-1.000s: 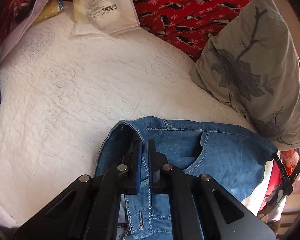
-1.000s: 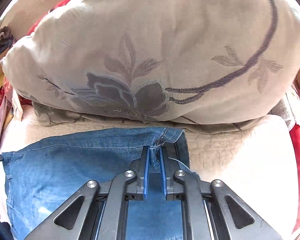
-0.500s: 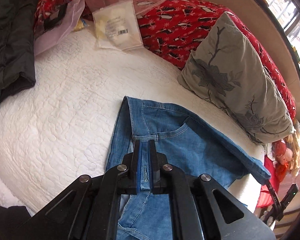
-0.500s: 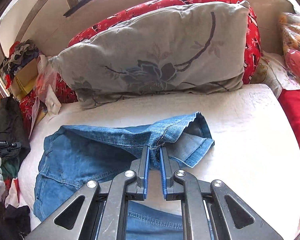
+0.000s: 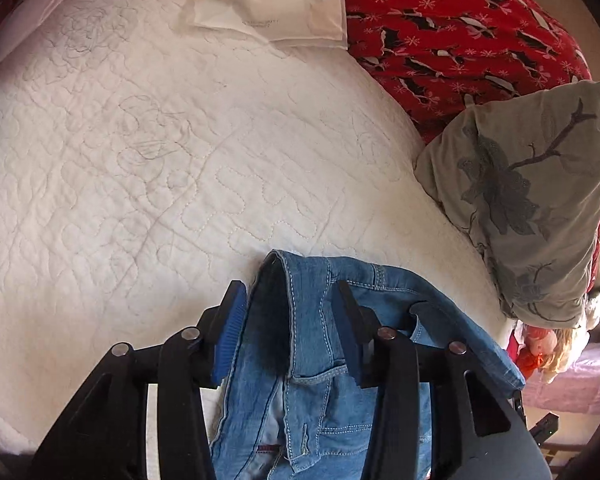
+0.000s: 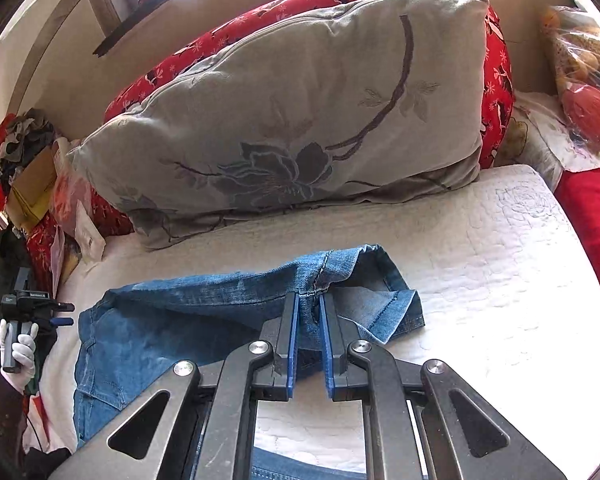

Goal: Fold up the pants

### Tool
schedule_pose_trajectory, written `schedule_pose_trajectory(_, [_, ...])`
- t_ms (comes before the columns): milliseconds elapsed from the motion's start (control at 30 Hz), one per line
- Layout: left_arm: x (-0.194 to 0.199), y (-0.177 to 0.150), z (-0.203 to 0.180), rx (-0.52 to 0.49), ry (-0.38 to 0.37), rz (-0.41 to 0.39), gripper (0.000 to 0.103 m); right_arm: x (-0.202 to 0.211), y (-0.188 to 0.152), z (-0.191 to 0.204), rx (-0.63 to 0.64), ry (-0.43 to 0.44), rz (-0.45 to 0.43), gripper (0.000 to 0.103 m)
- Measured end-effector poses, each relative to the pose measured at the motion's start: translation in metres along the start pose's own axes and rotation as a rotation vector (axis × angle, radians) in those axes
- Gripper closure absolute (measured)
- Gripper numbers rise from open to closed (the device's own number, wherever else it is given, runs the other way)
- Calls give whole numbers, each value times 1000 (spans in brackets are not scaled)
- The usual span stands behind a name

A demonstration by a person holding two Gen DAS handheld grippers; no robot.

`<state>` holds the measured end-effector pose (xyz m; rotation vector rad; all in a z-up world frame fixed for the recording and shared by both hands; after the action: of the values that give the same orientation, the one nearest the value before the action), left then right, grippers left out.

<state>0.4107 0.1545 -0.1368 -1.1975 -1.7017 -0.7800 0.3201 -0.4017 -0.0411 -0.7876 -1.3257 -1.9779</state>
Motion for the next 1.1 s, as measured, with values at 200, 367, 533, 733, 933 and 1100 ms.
schedule_pose_trajectory(200, [-39,3,-11,-71,60,60,61,-15,1,-10,-14,0,22,93])
schedule_pose_trajectory(367, [-33,-14,-26,-118,34,21,91,-20,-3,-13,-20,-7,32,93])
schedule_pose_trajectory(533, [1,-32,-32,-114,-8,-80,97,-6,-7,-11,-35,10,14,93])
schedule_pose_trajectory(733, [56,-77,-51,-148,-72,-188,97,44,-26,-6,-62,62,-44,93])
schedule_pose_trajectory(933, [96,-140,-57,-184,-132,-259,97,110,-82,-23,-133,125,-103,93])
schedule_pose_trajectory(1100, [103,-196,-40,-193,-184,-246,97,150,-158,-57,-222,140,-100,93])
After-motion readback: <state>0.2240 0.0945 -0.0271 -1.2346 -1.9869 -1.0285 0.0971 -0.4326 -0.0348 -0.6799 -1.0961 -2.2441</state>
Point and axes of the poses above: each gripper's, at about its wrist camera, not at the fingertips, and x roughly against the way its jaws point, z to its left, y to its top, the point moved 7 cm from there along -x, roughly the way its jaws point, and after that the axes turned 4 degrees about z, right-handed, at the moved point
